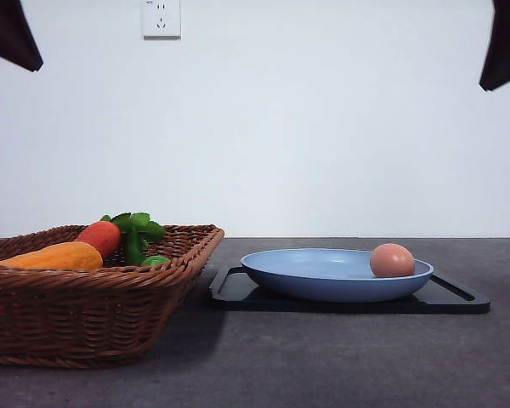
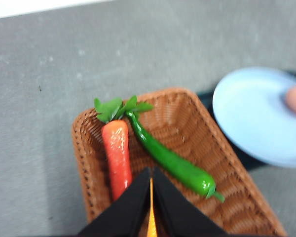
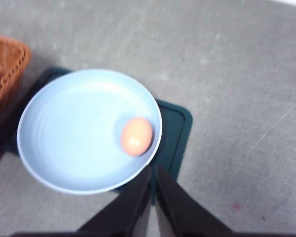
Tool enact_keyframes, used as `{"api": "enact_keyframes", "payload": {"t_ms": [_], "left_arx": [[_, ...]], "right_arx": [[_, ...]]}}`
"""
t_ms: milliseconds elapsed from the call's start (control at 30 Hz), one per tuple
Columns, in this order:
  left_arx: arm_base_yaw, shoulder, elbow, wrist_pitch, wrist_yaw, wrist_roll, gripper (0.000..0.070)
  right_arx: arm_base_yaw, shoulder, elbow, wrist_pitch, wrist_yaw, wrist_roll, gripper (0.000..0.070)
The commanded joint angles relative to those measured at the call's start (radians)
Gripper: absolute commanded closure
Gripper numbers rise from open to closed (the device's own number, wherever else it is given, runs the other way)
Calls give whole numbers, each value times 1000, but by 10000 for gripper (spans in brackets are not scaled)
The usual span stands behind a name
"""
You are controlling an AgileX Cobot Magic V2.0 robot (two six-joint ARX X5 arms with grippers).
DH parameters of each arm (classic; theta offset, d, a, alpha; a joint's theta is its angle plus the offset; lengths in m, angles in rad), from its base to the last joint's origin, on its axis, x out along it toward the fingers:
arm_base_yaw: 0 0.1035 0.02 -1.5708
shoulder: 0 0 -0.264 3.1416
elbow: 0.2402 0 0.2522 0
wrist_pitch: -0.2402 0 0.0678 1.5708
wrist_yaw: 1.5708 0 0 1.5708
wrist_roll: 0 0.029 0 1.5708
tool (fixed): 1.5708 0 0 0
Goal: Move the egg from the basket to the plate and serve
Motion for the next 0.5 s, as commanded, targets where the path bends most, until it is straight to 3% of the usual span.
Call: {"api": "enact_keyframes", "payload": {"t_ms": [0, 200, 467], "left_arx": [[-5, -36, -49, 60, -5, -45, 700], [-6, -220, -221, 200, -5, -51, 700], [-6, -316, -236, 198, -4, -51, 700]], "right_arx": [[17, -34, -71, 72, 24, 42, 700], [42, -175, -290, 301, 67, 45, 700], [42, -216, -317, 307, 67, 39, 700]]}}
